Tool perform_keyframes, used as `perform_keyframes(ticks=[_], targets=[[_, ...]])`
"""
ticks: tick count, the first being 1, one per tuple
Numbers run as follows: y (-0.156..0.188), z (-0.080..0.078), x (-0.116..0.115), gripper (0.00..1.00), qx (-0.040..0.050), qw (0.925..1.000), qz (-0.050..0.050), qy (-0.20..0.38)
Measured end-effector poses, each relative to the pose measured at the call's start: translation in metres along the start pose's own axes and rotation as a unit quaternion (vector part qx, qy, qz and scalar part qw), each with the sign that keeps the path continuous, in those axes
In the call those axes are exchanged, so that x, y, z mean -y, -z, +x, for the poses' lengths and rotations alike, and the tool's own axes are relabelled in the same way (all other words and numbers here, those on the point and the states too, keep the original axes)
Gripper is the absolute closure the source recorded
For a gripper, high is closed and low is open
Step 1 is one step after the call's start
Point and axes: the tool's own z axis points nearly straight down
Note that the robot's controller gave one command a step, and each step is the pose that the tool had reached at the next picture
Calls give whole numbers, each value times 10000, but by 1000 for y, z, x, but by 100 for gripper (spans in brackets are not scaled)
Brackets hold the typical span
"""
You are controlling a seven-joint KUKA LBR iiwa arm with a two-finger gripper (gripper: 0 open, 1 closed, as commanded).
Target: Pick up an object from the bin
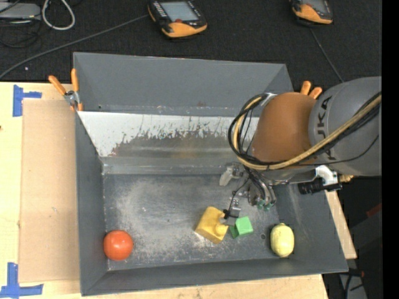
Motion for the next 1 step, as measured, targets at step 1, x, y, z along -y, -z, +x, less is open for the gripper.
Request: perform_keyframes(ticks=[1], targets=[[-14,35,-7,0,-70,9994,26,-329]])
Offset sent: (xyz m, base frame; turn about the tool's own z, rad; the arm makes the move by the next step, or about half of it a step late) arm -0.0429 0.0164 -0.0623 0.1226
